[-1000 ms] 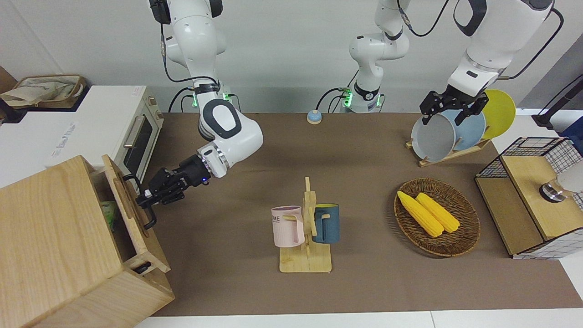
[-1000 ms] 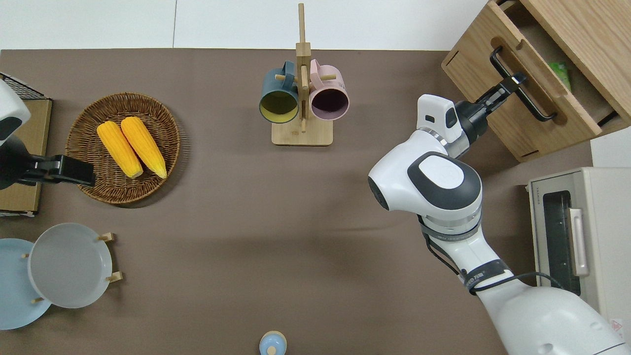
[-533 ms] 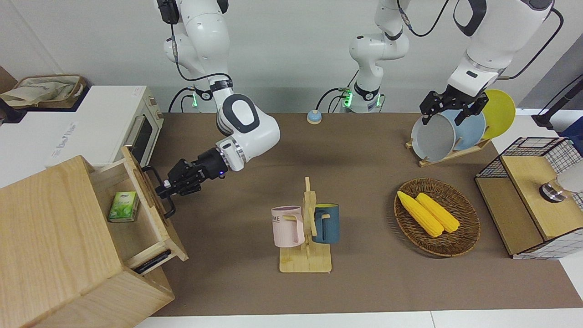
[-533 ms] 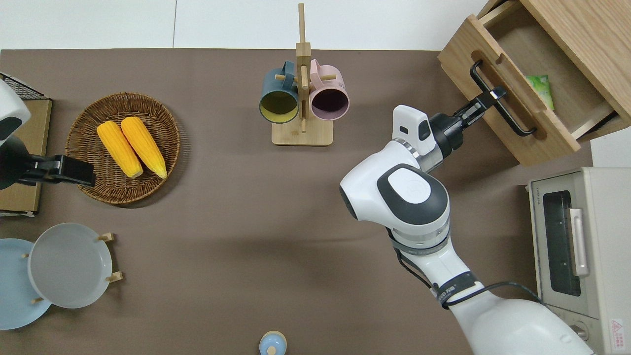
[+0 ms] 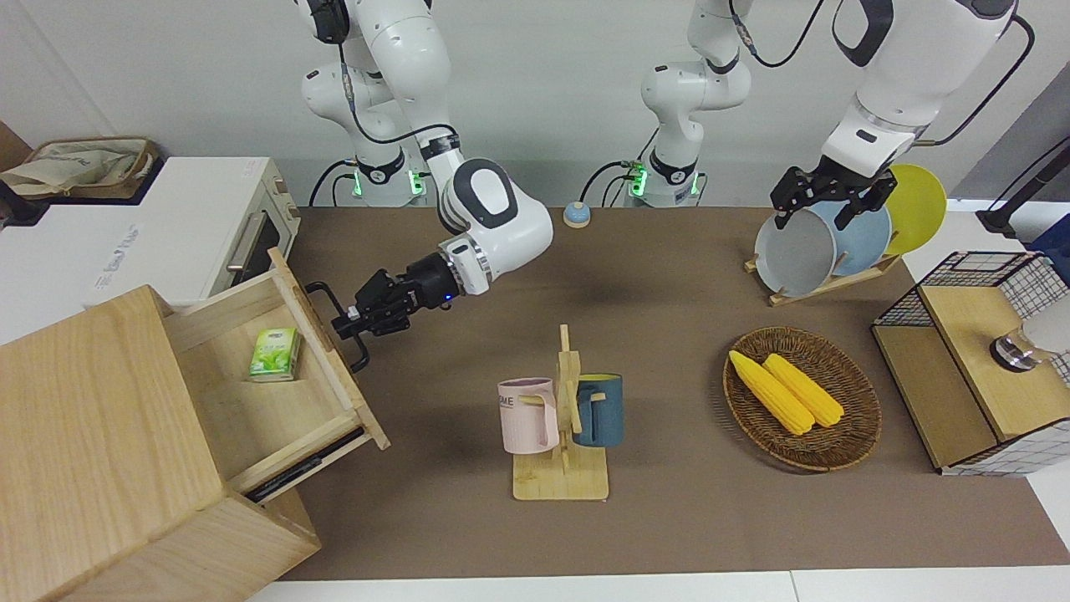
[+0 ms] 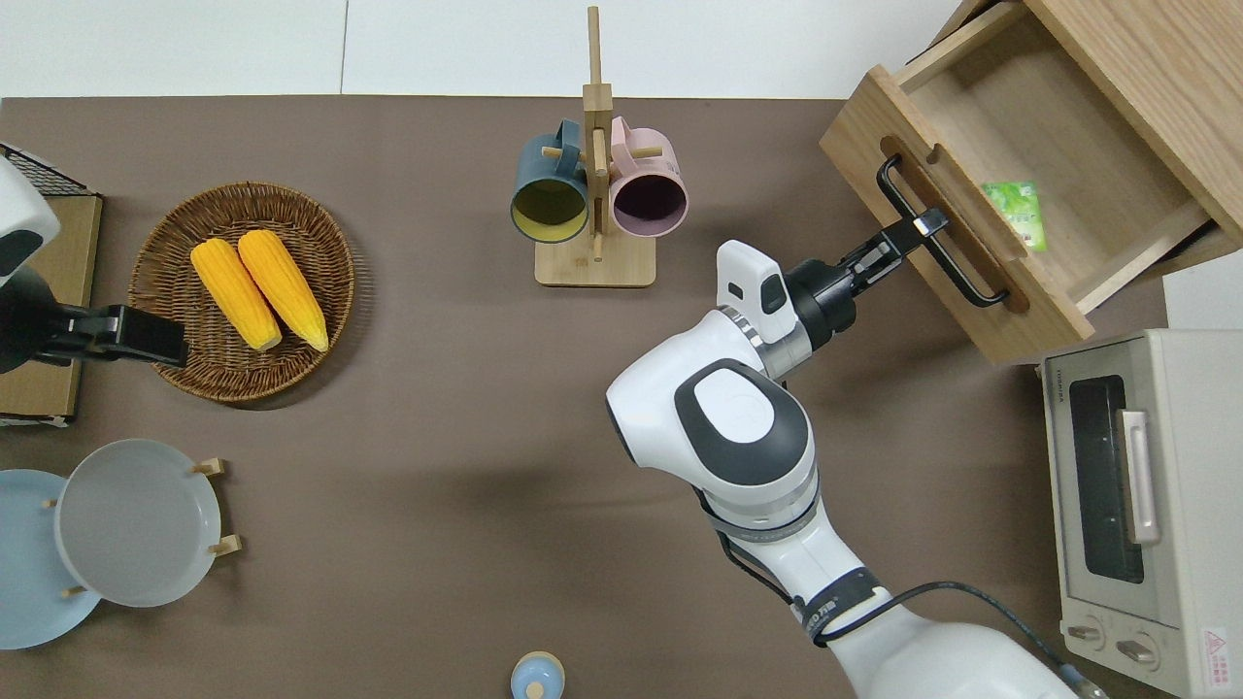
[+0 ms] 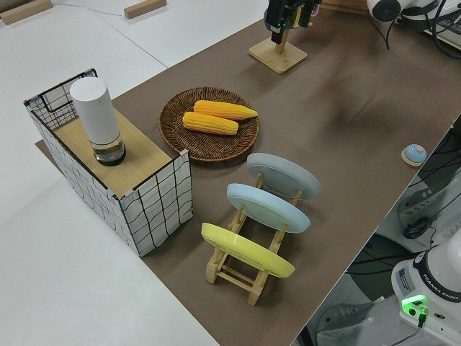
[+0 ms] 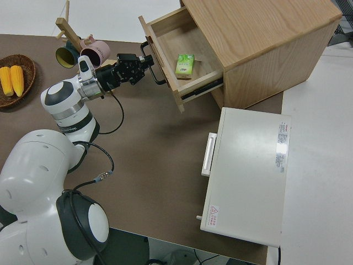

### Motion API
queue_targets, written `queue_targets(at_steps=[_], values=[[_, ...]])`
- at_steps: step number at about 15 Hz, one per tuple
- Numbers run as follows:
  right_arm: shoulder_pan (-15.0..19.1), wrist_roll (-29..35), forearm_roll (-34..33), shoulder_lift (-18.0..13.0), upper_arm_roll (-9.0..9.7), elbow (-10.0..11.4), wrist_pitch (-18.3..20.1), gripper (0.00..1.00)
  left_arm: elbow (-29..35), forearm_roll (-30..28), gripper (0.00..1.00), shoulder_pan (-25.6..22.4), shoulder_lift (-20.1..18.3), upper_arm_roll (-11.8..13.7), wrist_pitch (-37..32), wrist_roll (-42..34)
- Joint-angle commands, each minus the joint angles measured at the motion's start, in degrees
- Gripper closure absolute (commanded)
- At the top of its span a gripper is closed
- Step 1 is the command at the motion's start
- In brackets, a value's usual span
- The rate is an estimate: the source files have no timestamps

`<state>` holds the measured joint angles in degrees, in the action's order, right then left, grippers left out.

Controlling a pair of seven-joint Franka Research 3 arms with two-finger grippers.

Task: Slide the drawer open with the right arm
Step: 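Pull the handle toward the robot with the right gripper, sliding the drawer out, then open the right gripper and release the drawer handle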

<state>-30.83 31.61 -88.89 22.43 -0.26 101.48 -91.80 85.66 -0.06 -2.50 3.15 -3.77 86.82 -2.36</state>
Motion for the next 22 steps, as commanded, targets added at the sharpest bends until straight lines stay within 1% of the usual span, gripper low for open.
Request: queue_targets(at_steps=[1,2,3,4,6,10,11,13,15,18,19,20,21,22], values=[[-2.21,-3.74,0.9,-0.02,1.31,-1.81,5.22,1.0,-0.58,1.02,0.01,0.39,-0.25,-0.01,-1.04,0.6],[-2.31,-3.83,1.95,-0.02,1.57,-1.81,6.36,1.0,-0.58,1.02,0.01,0.39,-0.16,-0.01,-1.04,0.6],[-2.65,-3.83,2.83,-0.02,1.75,-1.89,6.72,1.0,-0.49,1.02,0.01,0.3,-0.25,-0.01,-1.04,0.6],[-3.7,-3.75,3.02,-0.02,1.93,-1.9,7.07,1.0,-0.49,1.02,0.01,0.39,-0.25,-0.01,-1.04,0.6],[-4.41,-3.74,3.11,0.07,1.93,-1.9,8.74,1.0,-0.58,1.02,0.01,0.39,-0.25,-0.01,-1.04,0.6],[-7.31,-3.83,5.39,0.16,1.93,-2.42,10.32,1.0,-0.49,1.02,0.01,0.3,-0.25,-0.01,-1.04,0.6],[-7.4,-3.83,5.48,0.16,1.93,-2.42,10.85,1.0,-0.49,1.02,0.01,0.39,-0.25,-0.01,-1.04,0.6],[-8.98,-3.75,6.35,0.16,1.93,-2.42,11.56,1.0,-0.49,1.02,0.01,0.39,-0.16,-0.01,-1.04,0.6],[-9.34,-3.74,6.8,0.25,1.93,-2.42,12.52,1.0,-0.58,1.02,0.01,0.39,-0.25,-0.01,-1.04,0.6],[-9.86,-3.74,6.8,0.25,1.93,-2.42,12.61,1.0,-0.58,1.02,0.01,0.39,-0.25,-0.01,-1.04,0.6],[-9.87,-3.74,6.8,0.25,1.93,-2.42,12.61,0.986,-0.49,1.02,0.01,0.3,-0.25,-0.01,-1.04,0.6],[-9.87,-3.66,6.8,0.25,1.93,-2.42,12.53,0.909,-0.58,1.02,0.01,0.39,-0.16,-0.01,-1.04,0.6],[-9.87,-3.66,6.8,0.25,1.93,-2.42,12.44,0.894,-0.49,1.02,0.01,0.39,-0.25,-0.01,-1.04,0.6],[-9.87,-3.57,6.8,0.34,1.93,-2.42,12.44,0.846,-0.58,1.02,0.01,0.39,-0.25,-0.01,-1.04,0.6]])
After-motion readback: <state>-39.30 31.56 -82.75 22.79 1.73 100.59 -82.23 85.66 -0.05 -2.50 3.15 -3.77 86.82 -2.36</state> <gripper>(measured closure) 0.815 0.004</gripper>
